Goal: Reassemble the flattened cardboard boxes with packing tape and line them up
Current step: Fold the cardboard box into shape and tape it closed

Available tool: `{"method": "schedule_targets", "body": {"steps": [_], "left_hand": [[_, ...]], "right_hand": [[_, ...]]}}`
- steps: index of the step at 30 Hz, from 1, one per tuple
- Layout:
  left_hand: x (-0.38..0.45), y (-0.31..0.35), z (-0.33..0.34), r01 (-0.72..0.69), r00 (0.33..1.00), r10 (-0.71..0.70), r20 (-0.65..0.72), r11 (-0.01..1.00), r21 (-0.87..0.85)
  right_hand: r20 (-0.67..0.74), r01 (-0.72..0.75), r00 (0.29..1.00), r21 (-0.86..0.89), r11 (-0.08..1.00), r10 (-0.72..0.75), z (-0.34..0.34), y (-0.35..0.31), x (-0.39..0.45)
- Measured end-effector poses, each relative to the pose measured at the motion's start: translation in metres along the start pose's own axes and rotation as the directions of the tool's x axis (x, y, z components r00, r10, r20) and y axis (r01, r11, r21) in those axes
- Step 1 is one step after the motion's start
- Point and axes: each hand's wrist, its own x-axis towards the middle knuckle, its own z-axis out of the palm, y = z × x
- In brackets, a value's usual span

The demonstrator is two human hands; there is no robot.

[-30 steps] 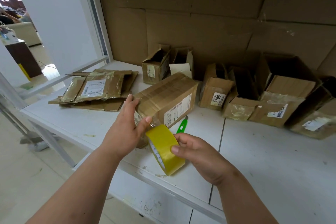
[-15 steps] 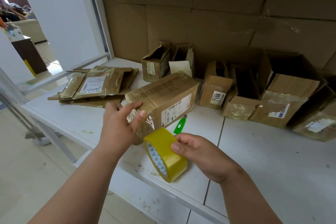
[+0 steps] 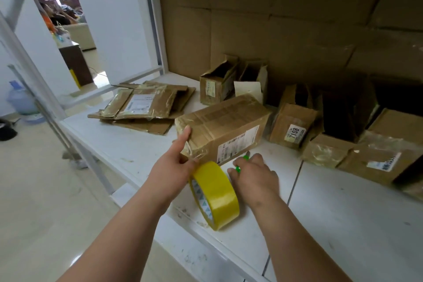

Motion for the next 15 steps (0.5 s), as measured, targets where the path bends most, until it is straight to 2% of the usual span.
{"method": "schedule_targets", "body": {"steps": [3, 8, 15], "left_hand": [[0.000, 0.000, 0.003, 0.029, 1.000, -0.029, 0.000, 0.990, -0.137], [0.000, 0.002, 0.007, 0.031, 0.998, -0.040, -0.046, 0.981, -0.191], [0.001, 0.000, 0.010, 0.028, 0.997, -0.040, -0.068, 0.987, -0.160]], "right_hand": [[0.008, -0.020, 1.000, 0.003, 1.000, 0.020, -0.005, 0.005, -0.002], [0.030, -0.101, 0.995, 0.144, 0.984, 0.098, -0.013, 0.018, -0.004], [0.050, -0.111, 0.993, 0.007, 0.994, 0.110, -0.018, 0.032, -0.002]]}}
